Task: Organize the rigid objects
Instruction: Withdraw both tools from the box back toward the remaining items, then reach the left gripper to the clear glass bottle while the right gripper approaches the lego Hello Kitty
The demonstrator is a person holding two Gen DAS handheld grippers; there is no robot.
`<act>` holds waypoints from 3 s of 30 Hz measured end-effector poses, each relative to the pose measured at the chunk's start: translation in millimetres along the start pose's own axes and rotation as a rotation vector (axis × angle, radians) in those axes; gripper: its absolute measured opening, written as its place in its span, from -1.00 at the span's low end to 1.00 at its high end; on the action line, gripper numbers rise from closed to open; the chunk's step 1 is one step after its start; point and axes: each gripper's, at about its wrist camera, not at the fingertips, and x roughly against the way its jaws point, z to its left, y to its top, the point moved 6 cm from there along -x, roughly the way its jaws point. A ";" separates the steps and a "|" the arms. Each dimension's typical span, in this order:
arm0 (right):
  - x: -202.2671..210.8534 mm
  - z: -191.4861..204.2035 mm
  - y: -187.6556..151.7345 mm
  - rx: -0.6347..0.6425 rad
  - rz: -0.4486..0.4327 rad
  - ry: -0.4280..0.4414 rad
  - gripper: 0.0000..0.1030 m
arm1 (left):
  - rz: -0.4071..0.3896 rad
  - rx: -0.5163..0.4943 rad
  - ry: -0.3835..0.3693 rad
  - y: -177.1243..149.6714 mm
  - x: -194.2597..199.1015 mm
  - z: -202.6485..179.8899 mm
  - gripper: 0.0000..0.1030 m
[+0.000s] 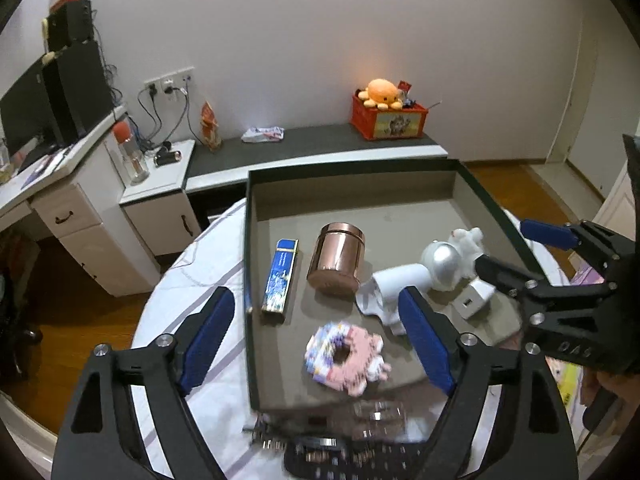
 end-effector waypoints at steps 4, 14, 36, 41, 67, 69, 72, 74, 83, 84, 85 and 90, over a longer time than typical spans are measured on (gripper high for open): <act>39.6 0.9 -8.1 0.005 -0.057 0.000 0.53 | -0.045 0.006 -0.008 -9.3 35.0 1.5 0.87; 132.2 -5.9 -45.6 -0.021 -0.199 -0.082 0.59 | -0.167 0.050 0.047 -43.4 115.0 -5.3 0.99; 226.3 23.1 -110.1 -0.085 -0.352 -0.094 0.61 | -0.319 0.029 0.259 -115.2 236.7 -21.2 1.00; 240.9 35.6 -108.5 -0.046 -0.379 -0.065 0.61 | -0.406 -0.019 0.255 -114.1 260.2 -30.0 1.00; 196.7 -1.7 -125.6 -0.111 -0.279 -0.077 0.61 | -0.245 0.048 0.217 -126.0 192.9 -24.7 1.00; 184.1 -9.8 -131.8 -0.127 -0.250 -0.087 0.61 | -0.191 0.044 0.208 -131.3 173.1 -28.2 1.00; 162.7 -21.8 -141.8 -0.158 -0.200 -0.088 0.61 | -0.119 0.053 0.179 -135.0 145.0 -32.6 1.00; 153.0 -27.0 -146.3 -0.168 -0.183 -0.089 0.61 | -0.081 0.076 0.155 -135.5 129.3 -35.7 1.00; 111.4 -49.3 -163.3 -0.207 -0.089 -0.092 0.61 | 0.001 0.085 0.139 -135.7 82.5 -38.1 1.00; 108.5 -49.7 -163.6 -0.211 -0.084 -0.089 0.61 | 0.005 0.095 0.140 -135.5 79.8 -35.6 1.00; 104.6 -50.5 -164.3 -0.216 -0.078 -0.085 0.61 | 0.011 0.104 0.140 -135.3 77.2 -32.9 1.00; 90.6 -46.2 -162.0 -0.211 -0.060 -0.067 0.61 | 0.028 0.165 0.158 -132.9 65.4 -16.0 1.00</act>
